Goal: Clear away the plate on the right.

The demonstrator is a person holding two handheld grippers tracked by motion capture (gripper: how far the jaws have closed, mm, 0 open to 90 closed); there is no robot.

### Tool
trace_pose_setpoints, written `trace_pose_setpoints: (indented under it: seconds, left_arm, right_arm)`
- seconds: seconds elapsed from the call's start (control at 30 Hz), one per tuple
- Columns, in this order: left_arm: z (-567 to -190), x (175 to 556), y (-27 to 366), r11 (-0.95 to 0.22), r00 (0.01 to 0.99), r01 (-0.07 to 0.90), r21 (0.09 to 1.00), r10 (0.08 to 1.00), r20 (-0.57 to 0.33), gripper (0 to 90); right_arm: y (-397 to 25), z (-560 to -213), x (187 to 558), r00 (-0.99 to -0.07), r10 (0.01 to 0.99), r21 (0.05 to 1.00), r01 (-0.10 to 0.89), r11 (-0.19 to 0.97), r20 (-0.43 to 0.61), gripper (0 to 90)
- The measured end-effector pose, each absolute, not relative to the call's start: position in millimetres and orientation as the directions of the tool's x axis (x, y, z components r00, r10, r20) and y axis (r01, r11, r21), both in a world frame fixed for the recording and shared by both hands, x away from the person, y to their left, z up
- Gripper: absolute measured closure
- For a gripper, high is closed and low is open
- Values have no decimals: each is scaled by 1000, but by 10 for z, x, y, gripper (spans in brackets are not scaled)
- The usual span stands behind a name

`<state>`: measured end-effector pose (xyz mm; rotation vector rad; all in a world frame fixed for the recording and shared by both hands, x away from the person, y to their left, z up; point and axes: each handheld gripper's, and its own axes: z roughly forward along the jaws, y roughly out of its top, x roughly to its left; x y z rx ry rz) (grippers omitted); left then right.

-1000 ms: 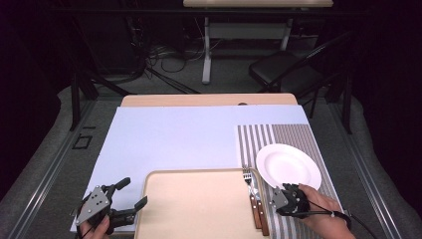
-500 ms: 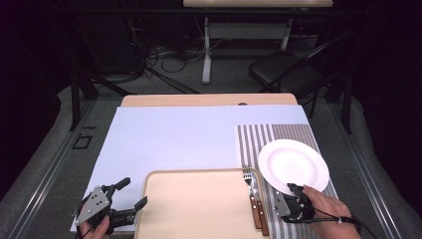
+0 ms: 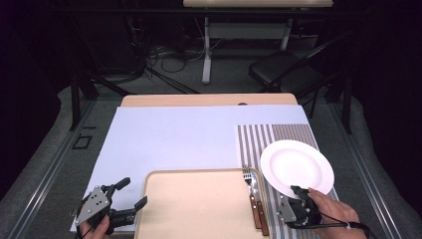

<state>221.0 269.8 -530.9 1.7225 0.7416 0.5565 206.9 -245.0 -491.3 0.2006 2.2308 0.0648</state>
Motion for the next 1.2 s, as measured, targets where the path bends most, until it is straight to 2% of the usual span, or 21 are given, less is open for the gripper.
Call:
trace_pose_setpoints:
  seconds: [0.6,1.2]
  left_arm:
    - [-5306,2208,2713,-174,685,194,965,729,-6,157]
    - [-5297,2199,2717,-174,688,189,966,726,-3,157]
  right_arm:
    - [-2365,-4857,1957,-603,150,115,96,989,-784,816]
    - [-2003,-4763,1705,-611,77,118,-28,993,-788,815]
